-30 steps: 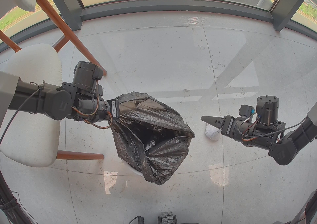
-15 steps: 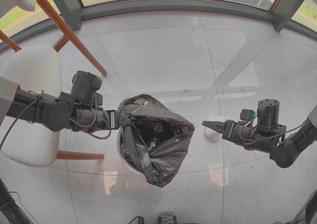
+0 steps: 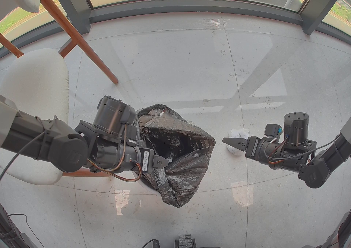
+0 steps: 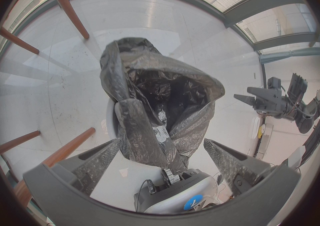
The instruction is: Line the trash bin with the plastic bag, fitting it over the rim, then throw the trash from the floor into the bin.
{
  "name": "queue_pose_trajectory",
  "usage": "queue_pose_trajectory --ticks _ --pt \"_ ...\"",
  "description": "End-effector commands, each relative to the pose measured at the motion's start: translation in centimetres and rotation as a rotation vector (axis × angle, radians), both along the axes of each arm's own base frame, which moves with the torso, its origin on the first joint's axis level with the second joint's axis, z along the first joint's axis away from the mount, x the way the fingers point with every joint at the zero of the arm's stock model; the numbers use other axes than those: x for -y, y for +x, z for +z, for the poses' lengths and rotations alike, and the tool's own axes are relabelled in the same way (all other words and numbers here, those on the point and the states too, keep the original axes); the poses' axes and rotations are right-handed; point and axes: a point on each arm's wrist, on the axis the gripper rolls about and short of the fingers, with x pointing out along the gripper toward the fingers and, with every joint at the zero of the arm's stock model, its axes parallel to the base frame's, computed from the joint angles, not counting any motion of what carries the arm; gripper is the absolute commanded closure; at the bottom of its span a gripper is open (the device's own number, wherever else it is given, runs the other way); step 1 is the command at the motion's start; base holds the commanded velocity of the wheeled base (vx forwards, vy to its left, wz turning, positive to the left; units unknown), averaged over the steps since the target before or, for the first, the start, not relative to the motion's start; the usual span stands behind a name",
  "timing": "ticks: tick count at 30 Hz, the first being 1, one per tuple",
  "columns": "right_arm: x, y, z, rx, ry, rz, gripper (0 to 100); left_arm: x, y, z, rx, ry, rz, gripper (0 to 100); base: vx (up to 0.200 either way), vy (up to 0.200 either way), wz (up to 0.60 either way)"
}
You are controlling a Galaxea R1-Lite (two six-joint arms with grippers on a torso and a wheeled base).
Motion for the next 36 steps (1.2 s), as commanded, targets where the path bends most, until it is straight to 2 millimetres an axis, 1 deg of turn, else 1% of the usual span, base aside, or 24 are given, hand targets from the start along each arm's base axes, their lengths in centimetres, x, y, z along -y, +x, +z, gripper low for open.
queue_pose_trajectory --ticks 1,5,8,9,12,15,16,21,22,26,30,34,36 --pt "0.0 0.0 -0.1 -0.004 -0.002 0.002 0 1.0 1.5 -2.0 -0.015 0.019 0.001 0 0.000 0.000 0.00" --pt "0.1 -0.2 -0.4 -0.014 -0.006 0.002 0 1.4 2.8 -2.7 0.011 0.011 0.013 0 0.000 0.000 0.00" --pt "0.1 -0.3 -0.5 -0.019 -0.007 0.002 0 0.8 3.7 -3.2 0.013 0.023 0.028 0 0.000 0.000 0.00" --pt "0.1 -0.3 -0.5 -0.020 -0.007 0.004 0 0.6 4.2 -3.9 0.007 0.044 0.026 0 0.000 0.000 0.00" --pt "0.1 -0.2 -0.5 -0.019 -0.007 0.004 0 0.7 4.6 -4.2 0.006 0.047 0.030 0 0.000 0.000 0.00" --pt "0.1 -0.2 -0.5 -0.019 -0.006 0.005 0 0.0 5.1 -4.4 0.003 0.050 0.048 0 0.000 0.000 0.00" --pt "0.1 -0.2 -0.5 -0.019 -0.006 0.005 0 0.0 5.1 -4.4 0.003 0.050 0.048 100 0.000 0.000 0.00" --pt "0.1 -0.2 -0.5 -0.021 -0.006 0.003 0 0.2 5.3 -3.0 0.038 0.021 0.054 100 0.000 0.000 0.00" --pt "0.1 -0.2 -0.5 -0.021 -0.006 0.001 0 0.1 5.3 -2.2 0.059 0.006 0.054 100 0.000 0.000 0.00" --pt "0.2 -0.2 -0.5 -0.018 -0.005 0.000 0 -0.3 4.9 -0.2 0.102 -0.021 0.062 100 0.000 0.000 0.00" --pt "0.3 -0.2 -0.5 -0.021 -0.006 -0.003 0 -2.2 4.7 1.1 0.119 -0.036 0.112 100 0.000 0.000 0.00" --pt "0.3 -0.2 -0.5 -0.021 -0.006 -0.003 0 -4.6 4.1 0.6 0.087 -0.017 0.169 100 0.000 0.000 0.00" --pt "0.3 -0.2 -0.5 -0.021 -0.006 -0.003 0 -5.3 3.6 0.4 0.074 -0.011 0.181 100 0.000 0.000 0.00"
